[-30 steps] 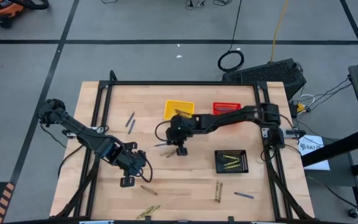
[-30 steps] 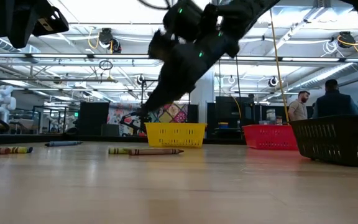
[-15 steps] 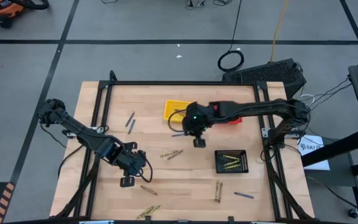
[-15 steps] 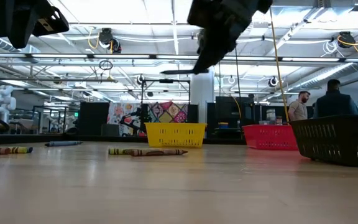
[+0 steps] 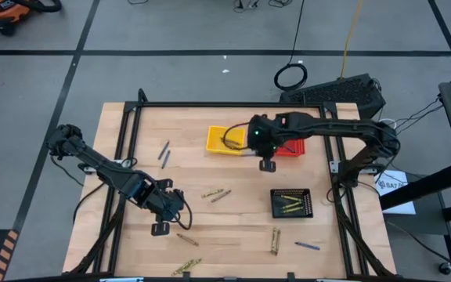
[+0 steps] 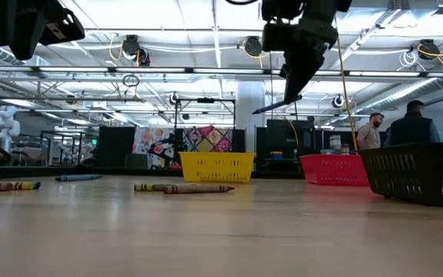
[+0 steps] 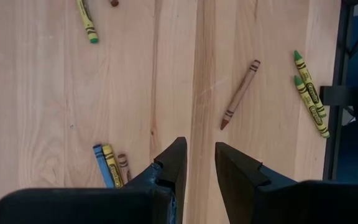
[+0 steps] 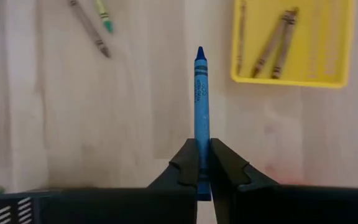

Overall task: Sort crayons
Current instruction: Put the blue crayon into the red bin

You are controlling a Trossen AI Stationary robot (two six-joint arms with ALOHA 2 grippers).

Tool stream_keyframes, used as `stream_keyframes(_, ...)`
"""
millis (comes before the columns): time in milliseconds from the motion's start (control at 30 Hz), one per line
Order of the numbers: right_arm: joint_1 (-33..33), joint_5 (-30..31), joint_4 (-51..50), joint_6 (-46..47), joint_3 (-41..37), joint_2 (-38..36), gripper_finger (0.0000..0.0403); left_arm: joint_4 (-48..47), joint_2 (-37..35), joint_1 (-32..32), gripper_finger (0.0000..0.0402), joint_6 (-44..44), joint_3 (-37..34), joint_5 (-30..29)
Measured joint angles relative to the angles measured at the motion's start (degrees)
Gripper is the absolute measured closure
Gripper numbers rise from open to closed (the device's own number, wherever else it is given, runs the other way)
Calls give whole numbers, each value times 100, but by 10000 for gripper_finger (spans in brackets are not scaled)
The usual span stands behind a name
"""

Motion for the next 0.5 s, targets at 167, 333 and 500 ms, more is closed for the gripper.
stream_keyframes(167,-415,0,-293,-66,0,-39,403,2,0,-114,314,-4,1,1)
stream_keyframes(333,-866,0,-704,-159,0,-189,403,0,0,-252,314,-9,0,-27)
stream_keyframes(500,-1334,0,-939,-181,1,-518,403,4,0,-307,314,-169,0,-146)
